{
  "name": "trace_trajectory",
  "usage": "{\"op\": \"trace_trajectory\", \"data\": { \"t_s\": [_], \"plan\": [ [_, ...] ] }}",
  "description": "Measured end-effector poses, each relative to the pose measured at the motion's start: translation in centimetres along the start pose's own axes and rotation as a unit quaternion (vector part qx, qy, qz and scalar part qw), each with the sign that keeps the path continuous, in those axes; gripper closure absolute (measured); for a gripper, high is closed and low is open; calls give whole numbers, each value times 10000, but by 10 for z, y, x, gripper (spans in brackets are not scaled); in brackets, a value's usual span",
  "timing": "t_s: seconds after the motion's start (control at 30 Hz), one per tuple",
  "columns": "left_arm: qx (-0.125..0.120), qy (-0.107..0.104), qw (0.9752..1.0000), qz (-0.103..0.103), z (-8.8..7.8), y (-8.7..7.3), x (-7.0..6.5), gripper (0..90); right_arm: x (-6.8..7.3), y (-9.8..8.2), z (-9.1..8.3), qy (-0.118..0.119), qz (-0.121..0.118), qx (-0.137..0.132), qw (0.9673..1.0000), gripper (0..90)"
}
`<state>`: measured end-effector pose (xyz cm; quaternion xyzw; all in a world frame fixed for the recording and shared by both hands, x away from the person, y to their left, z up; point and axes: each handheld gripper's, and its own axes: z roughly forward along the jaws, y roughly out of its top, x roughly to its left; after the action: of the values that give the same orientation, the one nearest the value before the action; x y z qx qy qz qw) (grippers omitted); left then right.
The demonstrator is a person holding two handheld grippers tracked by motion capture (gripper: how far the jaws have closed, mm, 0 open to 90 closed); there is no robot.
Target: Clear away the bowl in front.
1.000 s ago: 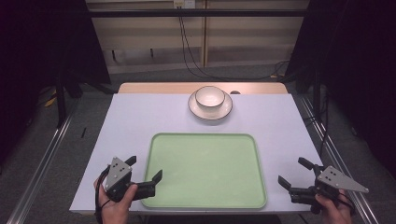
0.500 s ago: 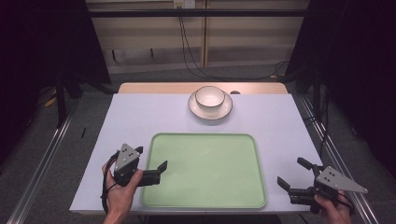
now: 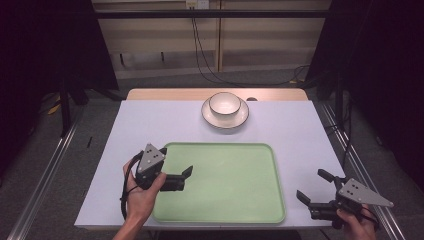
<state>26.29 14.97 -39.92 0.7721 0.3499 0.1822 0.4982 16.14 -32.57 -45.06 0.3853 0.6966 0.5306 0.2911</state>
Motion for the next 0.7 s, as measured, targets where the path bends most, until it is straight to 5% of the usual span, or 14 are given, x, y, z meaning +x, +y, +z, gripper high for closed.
{"op": "trace_trajectory", "data": {
  "t_s": [0.07,0.13,0.17,0.3,0.7],
  "plan": [
    [14,-57,10000,-57,2,0,0,31,0,0,0,10,-2,-9,10000,9],
    [190,-66,9994,292,9,0,-6,31,1,0,1,-3,-70,-36,10000,9],
    [205,-212,9994,161,11,0,-6,27,1,0,1,35,-94,-20,9999,9],
    [206,-198,9995,159,19,5,-4,29,1,0,2,26,-59,-1,10000,10],
    [204,-211,9990,343,52,27,-1,39,1,0,2,51,-54,-37,10000,10]
  ]
}}
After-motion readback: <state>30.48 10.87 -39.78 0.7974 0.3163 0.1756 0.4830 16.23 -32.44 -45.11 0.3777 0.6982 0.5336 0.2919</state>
